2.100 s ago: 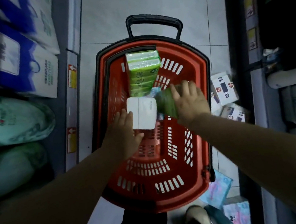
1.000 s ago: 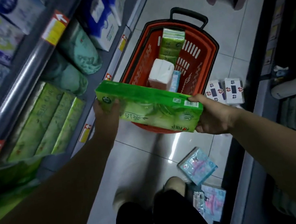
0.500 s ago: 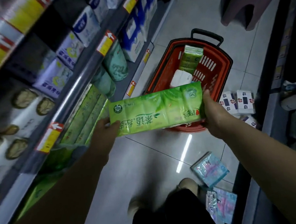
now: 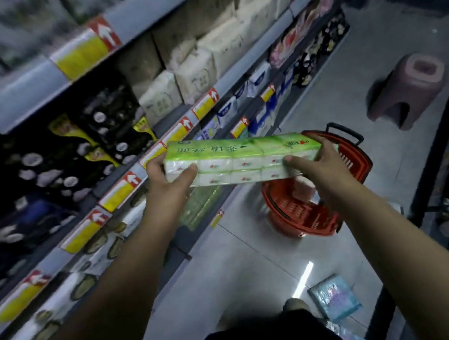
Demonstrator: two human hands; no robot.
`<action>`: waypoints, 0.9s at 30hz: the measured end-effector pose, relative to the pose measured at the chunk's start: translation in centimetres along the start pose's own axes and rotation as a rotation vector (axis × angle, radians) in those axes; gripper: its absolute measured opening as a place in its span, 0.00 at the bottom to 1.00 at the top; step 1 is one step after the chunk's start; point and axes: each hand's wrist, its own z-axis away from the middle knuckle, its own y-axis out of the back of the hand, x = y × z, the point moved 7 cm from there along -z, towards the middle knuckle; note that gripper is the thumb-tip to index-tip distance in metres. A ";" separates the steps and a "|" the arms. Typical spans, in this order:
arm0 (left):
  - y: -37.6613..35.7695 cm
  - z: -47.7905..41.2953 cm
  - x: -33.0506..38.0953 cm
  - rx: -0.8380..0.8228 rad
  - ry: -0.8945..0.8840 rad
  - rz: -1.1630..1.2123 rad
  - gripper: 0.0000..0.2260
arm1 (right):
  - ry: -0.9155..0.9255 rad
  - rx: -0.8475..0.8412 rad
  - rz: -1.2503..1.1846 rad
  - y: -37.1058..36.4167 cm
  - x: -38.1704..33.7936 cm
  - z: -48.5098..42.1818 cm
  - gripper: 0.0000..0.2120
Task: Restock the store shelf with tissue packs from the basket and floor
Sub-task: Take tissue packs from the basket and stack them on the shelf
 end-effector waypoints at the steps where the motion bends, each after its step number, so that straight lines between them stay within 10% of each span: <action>1: 0.6 0.8 1.6 0.023 -0.029 -0.008 0.20 | 0.040 0.010 0.006 -0.2 -1.7 0.6 0.35; 9: 5.4 6.4 13.0 0.231 -0.235 -0.029 0.37 | 0.334 -0.014 0.029 -2.0 -15.9 4.1 0.29; 13: 8.3 9.7 18.3 0.394 -0.321 -0.067 0.31 | 0.434 -0.108 0.024 -3.6 -22.0 6.3 0.44; 27: 17.0 23.3 30.2 0.915 -0.595 -0.062 0.29 | 0.716 -0.422 -0.111 -10.3 -36.4 14.1 0.44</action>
